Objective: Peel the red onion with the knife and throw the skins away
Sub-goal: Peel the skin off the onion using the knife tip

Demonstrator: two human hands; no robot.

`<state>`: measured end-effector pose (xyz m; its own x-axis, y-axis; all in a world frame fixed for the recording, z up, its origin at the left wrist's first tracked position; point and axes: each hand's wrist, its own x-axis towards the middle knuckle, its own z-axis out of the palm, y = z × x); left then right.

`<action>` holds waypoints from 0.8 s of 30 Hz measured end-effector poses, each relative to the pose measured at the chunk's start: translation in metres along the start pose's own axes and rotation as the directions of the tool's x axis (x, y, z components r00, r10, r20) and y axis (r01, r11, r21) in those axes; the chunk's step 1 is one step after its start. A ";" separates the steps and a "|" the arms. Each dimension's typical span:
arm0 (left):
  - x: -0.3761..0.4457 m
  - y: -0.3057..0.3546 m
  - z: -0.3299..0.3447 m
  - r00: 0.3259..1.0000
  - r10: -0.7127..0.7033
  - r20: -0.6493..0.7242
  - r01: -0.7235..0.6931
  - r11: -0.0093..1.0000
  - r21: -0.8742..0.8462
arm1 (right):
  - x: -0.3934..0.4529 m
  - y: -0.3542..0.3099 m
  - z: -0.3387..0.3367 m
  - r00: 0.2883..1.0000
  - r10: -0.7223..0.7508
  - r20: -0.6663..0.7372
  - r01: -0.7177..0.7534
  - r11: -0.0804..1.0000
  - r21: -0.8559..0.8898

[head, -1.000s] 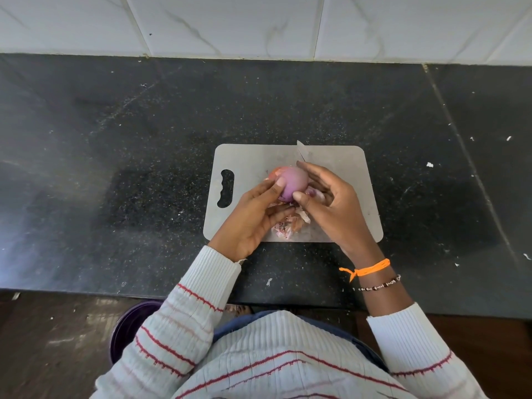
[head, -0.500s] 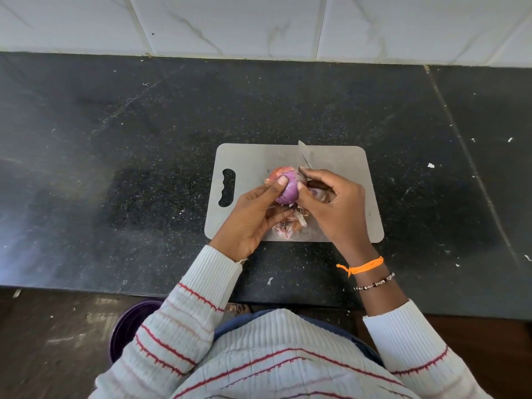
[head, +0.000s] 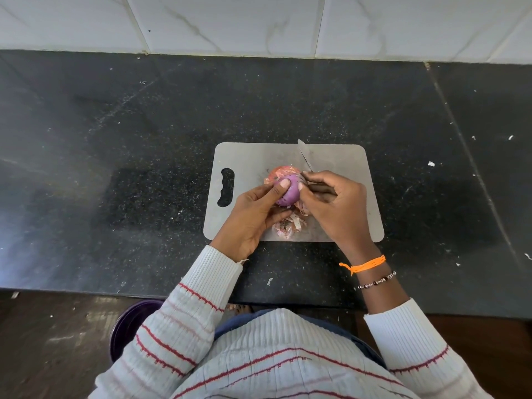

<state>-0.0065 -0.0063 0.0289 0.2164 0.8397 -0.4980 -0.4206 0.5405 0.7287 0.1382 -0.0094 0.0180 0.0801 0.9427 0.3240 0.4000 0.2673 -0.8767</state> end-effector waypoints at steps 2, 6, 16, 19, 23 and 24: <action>0.001 -0.001 0.000 1.000 0.002 -0.009 -0.002 1.000 0.004 | 0.000 0.000 0.000 1.000 0.001 0.005 -0.001 1.000 0.003; 0.000 -0.001 0.000 1.000 0.019 -0.021 -0.018 0.999 0.030 | -0.001 0.001 0.000 1.000 0.030 0.004 -0.030 1.000 0.002; -0.004 0.001 0.001 0.998 0.048 -0.033 -0.047 0.999 0.026 | 0.000 0.000 0.000 0.995 0.104 0.001 -0.104 0.992 0.064; -0.005 0.001 0.001 0.998 0.060 -0.032 -0.059 0.998 0.017 | -0.002 -0.002 0.004 0.991 0.132 -0.001 -0.132 0.986 0.102; -0.006 0.000 0.000 0.997 0.072 -0.037 -0.070 0.997 0.037 | -0.002 -0.001 0.003 0.991 0.131 -0.006 -0.130 0.987 0.091; -0.006 0.000 0.000 0.997 0.073 -0.038 -0.071 0.997 0.039 | -0.002 0.000 0.003 0.991 0.137 -0.002 -0.136 0.986 0.095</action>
<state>-0.0076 -0.0112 0.0315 0.1519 0.8744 -0.4609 -0.4001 0.4808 0.7802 0.1355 -0.0105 0.0166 0.1361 0.9699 0.2020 0.2967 0.1546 -0.9424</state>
